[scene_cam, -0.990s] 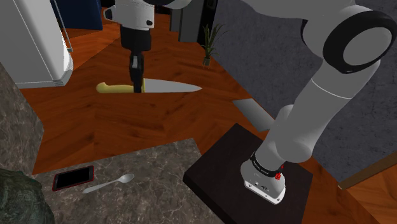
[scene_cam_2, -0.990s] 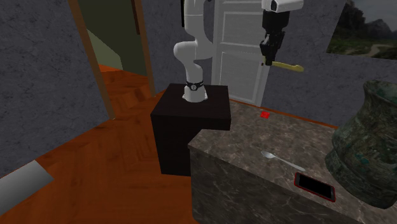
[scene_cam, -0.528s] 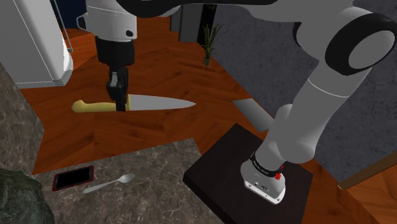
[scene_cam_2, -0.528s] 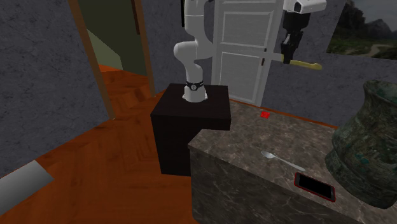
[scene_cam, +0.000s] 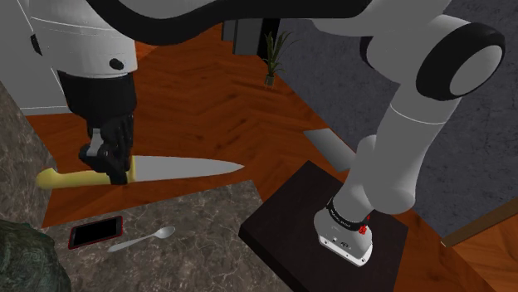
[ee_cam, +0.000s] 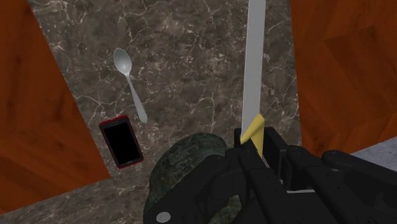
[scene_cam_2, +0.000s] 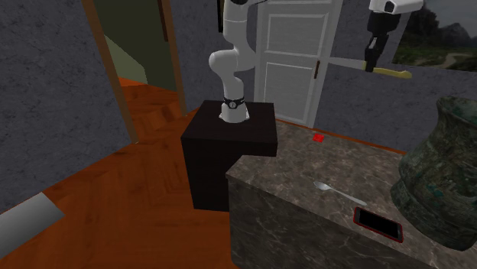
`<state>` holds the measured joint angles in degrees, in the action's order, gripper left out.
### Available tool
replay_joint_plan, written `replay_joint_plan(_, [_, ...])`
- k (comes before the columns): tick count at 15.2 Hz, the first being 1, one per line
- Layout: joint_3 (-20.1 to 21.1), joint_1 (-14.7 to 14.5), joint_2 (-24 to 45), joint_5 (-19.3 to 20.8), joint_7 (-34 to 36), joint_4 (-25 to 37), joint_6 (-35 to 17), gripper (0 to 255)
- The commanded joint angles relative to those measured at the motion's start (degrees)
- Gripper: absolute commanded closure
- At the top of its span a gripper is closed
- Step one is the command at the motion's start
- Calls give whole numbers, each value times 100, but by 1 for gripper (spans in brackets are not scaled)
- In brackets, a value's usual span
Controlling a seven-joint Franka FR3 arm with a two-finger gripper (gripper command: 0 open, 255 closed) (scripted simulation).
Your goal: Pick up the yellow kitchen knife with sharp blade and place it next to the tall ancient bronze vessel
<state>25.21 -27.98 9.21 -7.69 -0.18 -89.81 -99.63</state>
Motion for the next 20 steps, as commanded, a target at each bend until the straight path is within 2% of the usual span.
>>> replay_joint_plan(1, [106,-192,190,107,306,201,-24,255])
replay_joint_plan(6, [299,-768,878,497,1050,1034,70,255])
replay_joint_plan(7, [341,-986,1143,645,1285,1377,138,255])
replay_joint_plan(20, [305,-899,1084,593,1138,293,-877,255])
